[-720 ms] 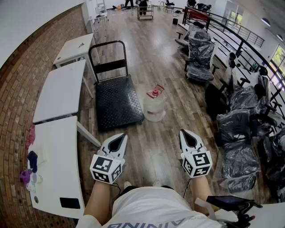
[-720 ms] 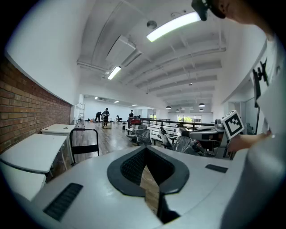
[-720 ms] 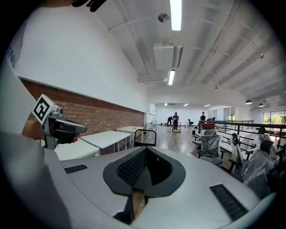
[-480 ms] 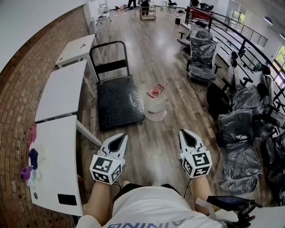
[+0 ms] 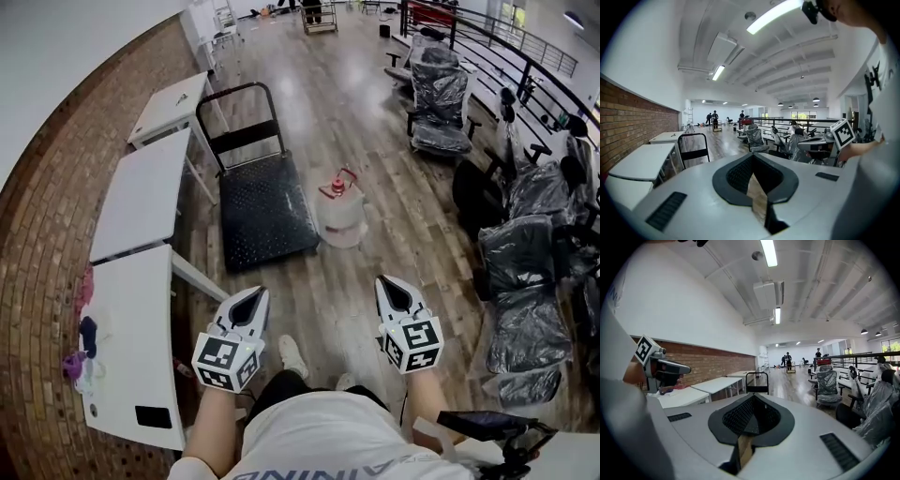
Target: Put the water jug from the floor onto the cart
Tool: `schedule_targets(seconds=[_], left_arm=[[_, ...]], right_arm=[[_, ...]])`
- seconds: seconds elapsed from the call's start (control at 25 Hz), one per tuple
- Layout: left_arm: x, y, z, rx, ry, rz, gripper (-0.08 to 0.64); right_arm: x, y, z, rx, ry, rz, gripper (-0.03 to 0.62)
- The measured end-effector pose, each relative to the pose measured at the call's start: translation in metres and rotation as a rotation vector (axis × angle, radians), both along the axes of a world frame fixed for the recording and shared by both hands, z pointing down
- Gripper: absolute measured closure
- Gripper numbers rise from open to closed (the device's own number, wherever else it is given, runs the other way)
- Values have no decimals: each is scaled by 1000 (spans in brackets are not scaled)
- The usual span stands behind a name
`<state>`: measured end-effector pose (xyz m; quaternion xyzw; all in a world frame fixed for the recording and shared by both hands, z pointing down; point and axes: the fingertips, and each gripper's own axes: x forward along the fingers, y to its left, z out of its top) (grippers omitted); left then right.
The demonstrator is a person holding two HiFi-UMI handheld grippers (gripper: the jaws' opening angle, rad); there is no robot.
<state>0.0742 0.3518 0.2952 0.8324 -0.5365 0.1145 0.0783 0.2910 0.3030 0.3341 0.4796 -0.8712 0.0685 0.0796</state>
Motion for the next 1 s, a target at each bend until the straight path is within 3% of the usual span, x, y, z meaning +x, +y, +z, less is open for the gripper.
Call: schedule_targets(seconds=[0.28, 0.48, 1.0], left_arm=[[5, -36, 10, -6, 35, 33, 560], [-16, -70, 21, -12, 74, 34, 560], [-135, -181, 42, -66, 135, -38, 560]], right_arm=[[6, -19, 15, -37, 55, 18, 588], [-18, -54, 13, -29, 93, 12, 589], [-125, -172, -2, 2, 181, -50, 588]])
